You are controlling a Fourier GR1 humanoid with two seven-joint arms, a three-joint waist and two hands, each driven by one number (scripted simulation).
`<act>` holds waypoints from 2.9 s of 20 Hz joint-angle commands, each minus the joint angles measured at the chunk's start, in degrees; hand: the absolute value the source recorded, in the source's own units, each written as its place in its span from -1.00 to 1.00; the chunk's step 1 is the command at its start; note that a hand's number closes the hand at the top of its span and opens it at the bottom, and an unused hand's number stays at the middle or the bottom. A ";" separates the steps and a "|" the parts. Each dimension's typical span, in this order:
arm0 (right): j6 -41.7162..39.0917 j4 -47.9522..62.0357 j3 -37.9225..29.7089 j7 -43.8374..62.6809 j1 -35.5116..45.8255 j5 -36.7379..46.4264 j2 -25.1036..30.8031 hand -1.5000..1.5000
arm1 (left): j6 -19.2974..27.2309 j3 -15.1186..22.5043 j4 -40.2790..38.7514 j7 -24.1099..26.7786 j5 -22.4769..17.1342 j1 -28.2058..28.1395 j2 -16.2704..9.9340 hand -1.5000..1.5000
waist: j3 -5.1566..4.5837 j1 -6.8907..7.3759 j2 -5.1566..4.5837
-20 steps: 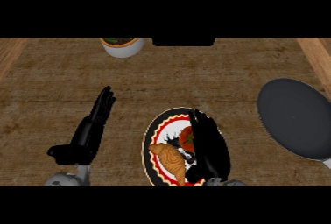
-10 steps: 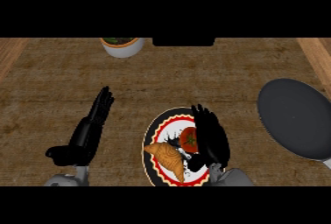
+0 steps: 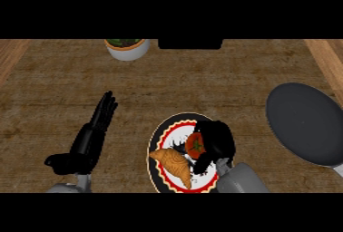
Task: Pick the tomato from the plate and place it in the pan
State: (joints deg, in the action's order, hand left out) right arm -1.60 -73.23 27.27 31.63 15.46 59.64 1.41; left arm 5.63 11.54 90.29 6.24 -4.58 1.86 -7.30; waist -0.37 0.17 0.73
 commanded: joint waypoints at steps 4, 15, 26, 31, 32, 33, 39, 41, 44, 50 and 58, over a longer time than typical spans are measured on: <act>6.75 9.87 -1.15 -4.90 1.85 4.70 -0.43 1.00 | -1.13 -1.08 -3.44 3.30 1.08 0.57 1.53 0.00 | 0.38 0.07 -0.81; -0.93 -23.60 3.72 -1.71 -12.93 6.03 5.73 1.00 | -1.03 -1.02 -0.06 -1.31 2.52 0.38 1.89 0.00 | 0.35 -0.72 -0.53; 10.65 -47.40 4.83 -0.36 -25.22 11.60 10.08 1.00 | -1.88 -2.85 -2.64 2.04 1.99 0.90 2.35 0.00 | 0.37 -1.05 -0.62; 8.64 -55.87 -1.80 2.26 -27.30 4.95 9.49 1.00 | -2.80 -3.74 -0.99 -0.49 1.57 1.38 1.18 0.00 | 0.39 -0.75 -0.68; 10.95 -51.27 0.32 3.95 -25.07 8.29 5.45 1.00 | -2.35 -1.97 1.21 -1.10 2.18 -0.92 2.19 0.00 | 0.38 -0.28 -0.67; 11.22 -52.57 -2.96 3.66 -25.22 6.04 6.26 1.00 | -3.27 -3.01 2.66 -2.40 0.92 -1.17 1.15 0.00 | 0.39 -0.24 -0.67; 16.96 -41.83 -20.35 -7.68 -21.56 -11.65 9.68 1.00 | -2.57 -1.42 0.85 0.84 3.19 -2.57 2.91 0.00 | 0.43 -0.05 -0.77; 20.78 -39.58 -22.95 -10.28 -25.12 -11.61 9.95 1.00 | -1.89 -0.83 -1.96 3.79 4.17 -2.71 4.30 0.00 | 0.43 -0.39 -0.78; 21.14 -32.04 -30.40 -15.24 -17.66 -16.35 12.77 1.00 | -1.36 -1.52 2.43 -3.28 4.04 0.69 3.57 0.00 | 0.43 -0.03 -0.77; 31.25 -13.55 -38.84 -26.79 -10.90 -15.53 17.13 1.00 | -0.76 -0.17 1.38 -2.05 4.83 -0.46 5.27 0.00 | 0.47 0.41 -0.91; 34.72 13.92 -49.27 -44.36 5.73 -30.55 22.62 1.00 | -1.37 -1.02 2.37 -4.01 4.84 0.69 4.76 0.00 | 0.48 0.75 -0.99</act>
State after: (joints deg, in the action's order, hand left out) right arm 32.48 -71.25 -17.46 -5.04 14.24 34.60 20.68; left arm 3.70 10.26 92.16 3.76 -0.32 1.94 -3.07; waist 0.11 0.82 -0.24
